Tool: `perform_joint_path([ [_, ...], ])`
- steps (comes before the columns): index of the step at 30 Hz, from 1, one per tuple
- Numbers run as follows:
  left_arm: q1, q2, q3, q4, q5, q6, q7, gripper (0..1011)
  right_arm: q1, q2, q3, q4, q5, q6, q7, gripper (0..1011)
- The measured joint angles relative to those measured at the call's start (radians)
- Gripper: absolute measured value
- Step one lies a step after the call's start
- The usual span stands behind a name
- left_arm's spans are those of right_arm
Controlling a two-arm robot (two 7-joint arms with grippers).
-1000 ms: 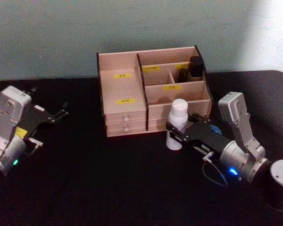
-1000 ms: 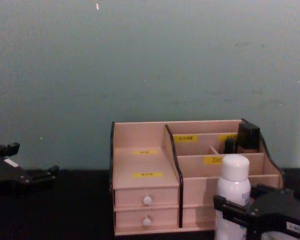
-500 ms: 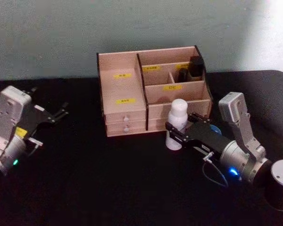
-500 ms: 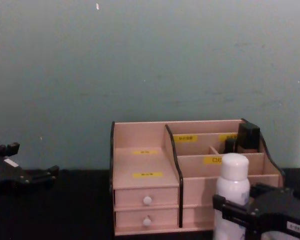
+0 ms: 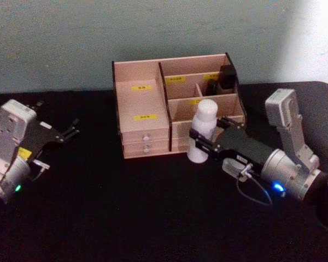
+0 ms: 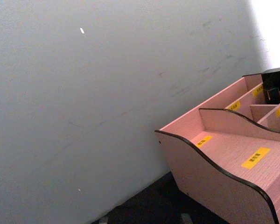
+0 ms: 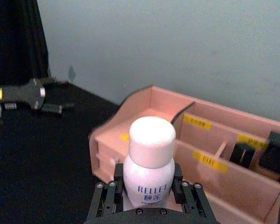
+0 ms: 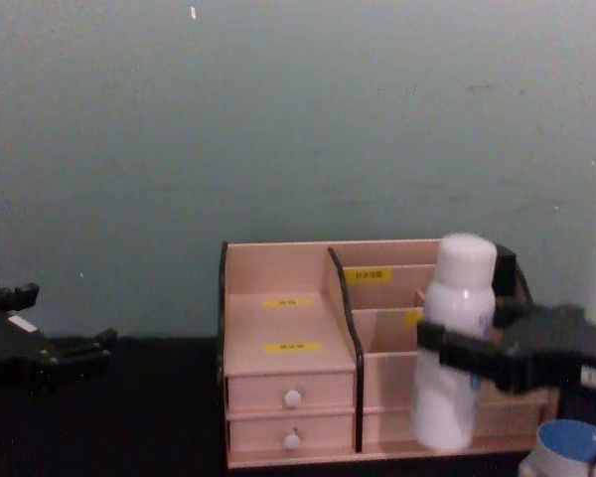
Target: Pick up the facial cleanser and watermelon frost from the table and place them into the tiered storage box.
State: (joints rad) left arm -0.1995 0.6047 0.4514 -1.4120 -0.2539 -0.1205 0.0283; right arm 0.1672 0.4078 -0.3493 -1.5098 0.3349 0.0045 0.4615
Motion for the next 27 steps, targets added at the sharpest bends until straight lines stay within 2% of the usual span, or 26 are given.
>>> perform_joint_path([
  [4,0.000,0.000,0.000,0.000,0.000,0.000,0.000,1001,0.020,0.001,0.008,-0.025,0.015,0.013,-0.008,600],
  [9,0.000,0.000,0.000,0.000,0.000,0.000,0.000,1001,0.058,-0.012,0.010,-0.021,0.017,0.015,-0.029,600],
  [27,0.000,0.000,0.000,0.000,0.000,0.000,0.000,1001,0.214,-0.088,0.000,0.134,-0.050,-0.036,-0.079,600],
])
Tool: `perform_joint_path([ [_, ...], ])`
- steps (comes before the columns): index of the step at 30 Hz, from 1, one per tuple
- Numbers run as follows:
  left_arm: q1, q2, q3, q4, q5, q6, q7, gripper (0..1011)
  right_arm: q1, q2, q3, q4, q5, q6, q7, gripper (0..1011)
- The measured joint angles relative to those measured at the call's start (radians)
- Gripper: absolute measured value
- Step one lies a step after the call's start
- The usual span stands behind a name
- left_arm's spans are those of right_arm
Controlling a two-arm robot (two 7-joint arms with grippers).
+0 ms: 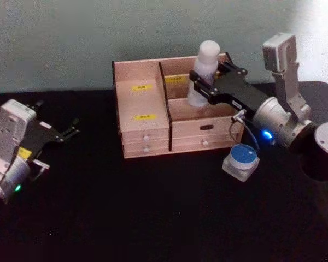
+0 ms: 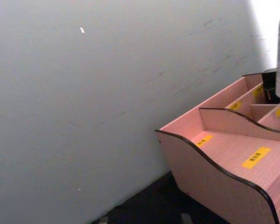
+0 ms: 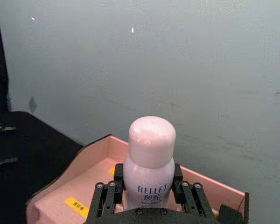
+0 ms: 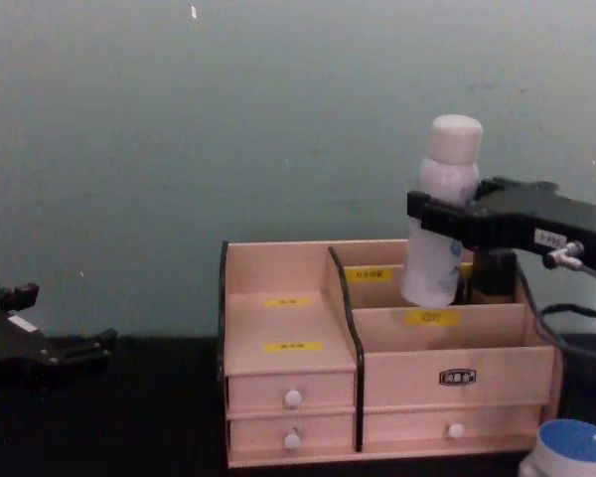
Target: Pick up the facial cleanser and watermelon frost from the table and place them into the tiered storage box.
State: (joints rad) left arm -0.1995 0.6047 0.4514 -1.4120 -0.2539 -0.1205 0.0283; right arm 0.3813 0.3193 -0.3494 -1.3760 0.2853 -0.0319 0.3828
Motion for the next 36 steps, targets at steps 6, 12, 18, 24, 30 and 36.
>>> perform_joint_path([
  [6,0.000,0.000,0.000,0.000,0.000,0.000,0.000,1001,0.035,-0.023,-0.003,0.045,-0.017,-0.007,-0.005,600],
  [12,0.000,0.000,0.000,0.000,0.000,0.000,0.000,1001,0.071,-0.046,-0.007,0.099,-0.033,-0.011,-0.007,600],
  [18,0.000,0.000,0.000,0.000,0.000,0.000,0.000,1001,0.118,-0.075,-0.012,0.172,-0.044,-0.022,-0.003,600],
  [24,0.000,0.000,0.000,0.000,0.000,0.000,0.000,1001,0.155,-0.100,-0.015,0.230,-0.050,-0.032,0.004,600],
  [30,0.000,0.000,0.000,0.000,0.000,0.000,0.000,1001,0.180,-0.119,-0.015,0.271,-0.052,-0.032,0.009,600],
  [36,0.000,0.000,0.000,0.000,0.000,0.000,0.000,1001,0.196,-0.131,-0.015,0.302,-0.054,-0.032,0.012,600],
])
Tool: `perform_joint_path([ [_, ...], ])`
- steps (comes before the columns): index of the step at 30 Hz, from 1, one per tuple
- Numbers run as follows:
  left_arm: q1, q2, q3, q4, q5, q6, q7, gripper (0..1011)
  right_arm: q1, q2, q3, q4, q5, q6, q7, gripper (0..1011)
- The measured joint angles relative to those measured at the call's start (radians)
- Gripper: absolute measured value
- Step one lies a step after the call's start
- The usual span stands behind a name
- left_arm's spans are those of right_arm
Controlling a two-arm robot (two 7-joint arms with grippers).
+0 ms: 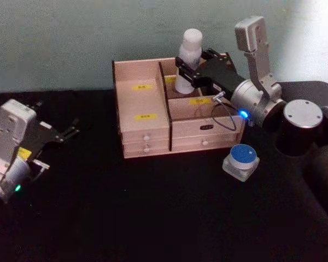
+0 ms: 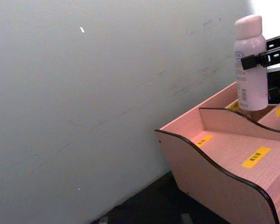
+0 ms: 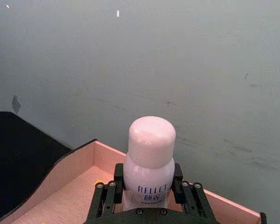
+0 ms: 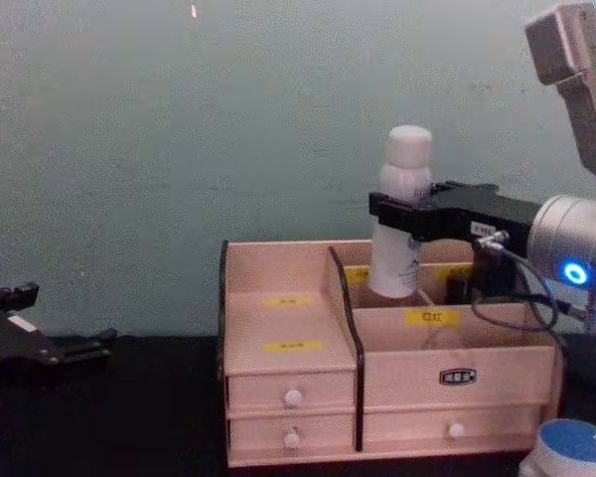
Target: Pick up the facial cleanser and watermelon frost from the table and place them into the tiered storage box.
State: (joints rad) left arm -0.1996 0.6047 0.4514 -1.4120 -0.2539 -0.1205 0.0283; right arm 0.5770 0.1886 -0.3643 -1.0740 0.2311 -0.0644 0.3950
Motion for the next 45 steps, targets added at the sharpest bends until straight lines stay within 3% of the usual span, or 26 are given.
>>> perform_joint_path([
  [15,0.000,0.000,0.000,0.000,0.000,0.000,0.000,1001,0.026,-0.017,0.002,0.061,-0.012,-0.004,-0.001,600],
  [45,0.000,0.000,0.000,0.000,0.000,0.000,0.000,1001,0.053,-0.032,-0.005,0.150,-0.015,0.041,0.022,600],
])
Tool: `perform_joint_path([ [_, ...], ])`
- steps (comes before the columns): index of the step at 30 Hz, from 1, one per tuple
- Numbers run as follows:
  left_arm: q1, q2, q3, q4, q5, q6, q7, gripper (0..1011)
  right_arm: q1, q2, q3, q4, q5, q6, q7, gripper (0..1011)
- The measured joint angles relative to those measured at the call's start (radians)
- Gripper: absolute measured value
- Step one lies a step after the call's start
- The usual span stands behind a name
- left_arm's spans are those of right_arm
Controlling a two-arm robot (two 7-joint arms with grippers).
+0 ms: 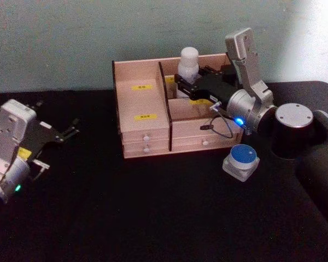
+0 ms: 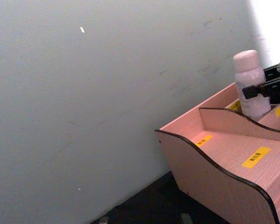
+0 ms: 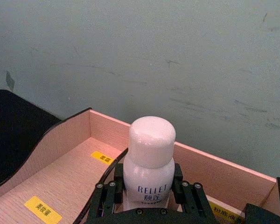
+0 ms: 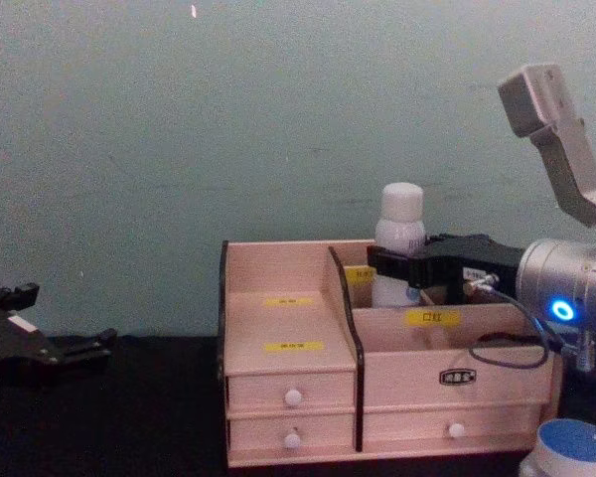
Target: Pick up the facial cleanser and watermelon frost from the table and place them into the tiered storage box.
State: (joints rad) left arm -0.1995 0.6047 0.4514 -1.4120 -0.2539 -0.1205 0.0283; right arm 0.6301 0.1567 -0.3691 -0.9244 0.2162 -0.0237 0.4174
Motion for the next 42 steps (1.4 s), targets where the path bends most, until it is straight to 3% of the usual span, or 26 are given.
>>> perform_joint_path([
  [32,0.000,0.000,0.000,0.000,0.000,0.000,0.000,1001,0.005,-0.004,0.002,0.020,0.004,0.016,0.001,602],
  [42,0.000,0.000,0.000,0.000,0.000,0.000,0.000,1001,0.004,-0.003,0.002,0.019,0.004,0.015,0.000,888],
])
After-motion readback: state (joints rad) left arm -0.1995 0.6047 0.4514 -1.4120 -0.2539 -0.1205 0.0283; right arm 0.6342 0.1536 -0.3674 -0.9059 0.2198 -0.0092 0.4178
